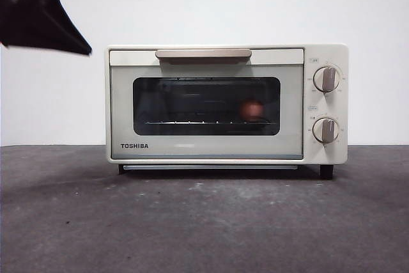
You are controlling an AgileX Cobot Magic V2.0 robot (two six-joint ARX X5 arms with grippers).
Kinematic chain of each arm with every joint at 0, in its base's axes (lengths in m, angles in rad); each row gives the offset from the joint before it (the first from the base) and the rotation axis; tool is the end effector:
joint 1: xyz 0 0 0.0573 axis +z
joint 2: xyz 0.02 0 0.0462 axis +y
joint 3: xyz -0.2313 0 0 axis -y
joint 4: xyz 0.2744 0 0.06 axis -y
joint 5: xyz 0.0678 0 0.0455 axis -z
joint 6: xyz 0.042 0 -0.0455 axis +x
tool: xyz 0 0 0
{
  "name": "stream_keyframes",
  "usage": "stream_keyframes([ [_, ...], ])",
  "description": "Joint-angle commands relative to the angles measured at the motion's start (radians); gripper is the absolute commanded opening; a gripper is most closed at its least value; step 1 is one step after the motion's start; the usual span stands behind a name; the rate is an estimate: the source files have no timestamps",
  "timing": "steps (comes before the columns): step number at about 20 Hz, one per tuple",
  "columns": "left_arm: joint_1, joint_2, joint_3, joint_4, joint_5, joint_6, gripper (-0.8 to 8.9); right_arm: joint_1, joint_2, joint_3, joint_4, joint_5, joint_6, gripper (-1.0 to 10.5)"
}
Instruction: Eggoven
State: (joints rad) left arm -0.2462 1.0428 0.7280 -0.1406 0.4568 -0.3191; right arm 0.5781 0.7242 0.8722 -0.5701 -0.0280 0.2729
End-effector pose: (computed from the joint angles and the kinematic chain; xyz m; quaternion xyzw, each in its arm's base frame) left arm 0.2648 -0.0856 0.2290 -0.1687 0.2749 -0.2955 0.8992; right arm 0.1748 0.1154 0.3116 0.0706 0.2394 0.2617 0.9323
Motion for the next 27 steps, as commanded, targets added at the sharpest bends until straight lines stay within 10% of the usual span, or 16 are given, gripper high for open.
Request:
stream_keyframes([
  [1, -0.034, -0.077, 0.016, -0.061, -0.042, 0.045, 0.07, 0.01, 0.006, -0.011, 0.029, -0.002, -0.045, 2.0],
  [10, -0.101, -0.283, 0.016, -0.216, -0.139, 0.046, 0.07, 0.058, -0.002, -0.202, 0.286, -0.105, -0.081, 0.0],
  [27, -0.102, -0.357, 0.016, -0.279, -0.147, 0.046, 0.07, 0.08, -0.001, -0.282, 0.444, -0.042, -0.082, 0.0],
])
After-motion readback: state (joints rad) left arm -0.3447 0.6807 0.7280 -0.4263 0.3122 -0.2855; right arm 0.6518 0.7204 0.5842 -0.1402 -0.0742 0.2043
